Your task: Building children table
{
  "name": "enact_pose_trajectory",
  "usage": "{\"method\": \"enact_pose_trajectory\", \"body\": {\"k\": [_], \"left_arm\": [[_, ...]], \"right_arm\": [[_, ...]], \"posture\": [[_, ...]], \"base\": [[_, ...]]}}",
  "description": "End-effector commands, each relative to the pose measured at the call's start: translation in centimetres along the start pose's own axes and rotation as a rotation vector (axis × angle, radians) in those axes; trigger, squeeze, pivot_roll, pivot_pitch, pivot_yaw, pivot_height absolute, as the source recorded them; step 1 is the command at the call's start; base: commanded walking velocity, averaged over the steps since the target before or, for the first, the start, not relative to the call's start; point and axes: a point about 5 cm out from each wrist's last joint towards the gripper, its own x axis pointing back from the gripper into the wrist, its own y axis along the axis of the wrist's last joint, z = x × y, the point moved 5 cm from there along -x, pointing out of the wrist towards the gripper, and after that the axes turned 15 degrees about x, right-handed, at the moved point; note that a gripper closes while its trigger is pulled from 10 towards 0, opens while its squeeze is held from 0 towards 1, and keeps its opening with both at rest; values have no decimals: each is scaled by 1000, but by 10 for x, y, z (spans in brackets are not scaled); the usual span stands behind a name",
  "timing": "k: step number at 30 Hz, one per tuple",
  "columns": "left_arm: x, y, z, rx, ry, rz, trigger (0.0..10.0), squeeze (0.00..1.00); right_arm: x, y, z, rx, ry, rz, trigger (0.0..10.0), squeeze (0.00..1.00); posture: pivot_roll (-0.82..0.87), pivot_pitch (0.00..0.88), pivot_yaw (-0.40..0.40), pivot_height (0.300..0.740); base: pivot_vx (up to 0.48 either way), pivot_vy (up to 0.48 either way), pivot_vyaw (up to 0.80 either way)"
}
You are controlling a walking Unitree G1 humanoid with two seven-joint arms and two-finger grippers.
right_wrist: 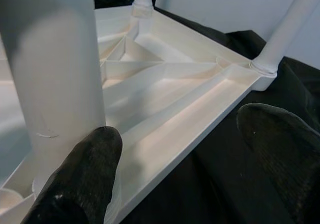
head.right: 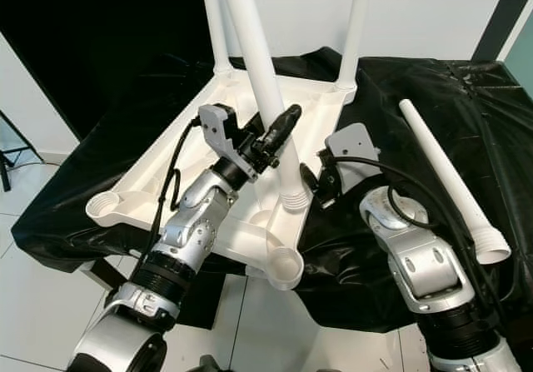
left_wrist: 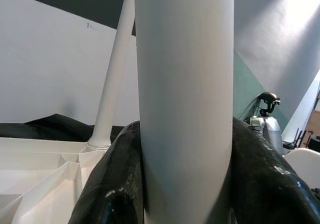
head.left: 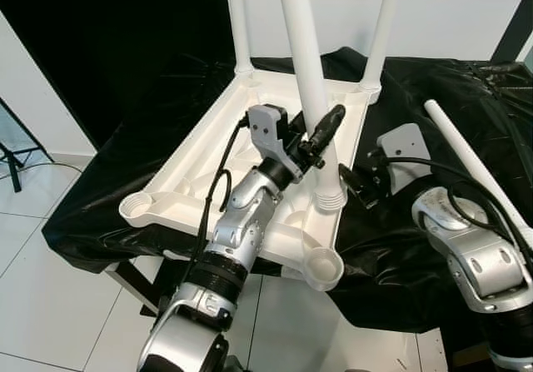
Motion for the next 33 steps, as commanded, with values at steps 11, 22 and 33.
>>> {"method": "enact_pose_trajectory", "body": {"k": [11,22,33], "left_arm": [[3,-24,-34,-66,-360,150,0,0],[-5,-5,-41,-17,-381,76,0,0],[-9,8,-62,9,-466,31,0,0]], "right_arm": [[20,8,10,-38,75,-17,10000,0],[16,-8,20,-38,85,24,10000,0],[-22,2,35,-10,129,-44,10000,0]], "posture": [[-212,0,72,740],[-220,0,80,740],[-186,0,68,740]], "base": [[0,0,0],[0,0,0],[0,0,0]]}}
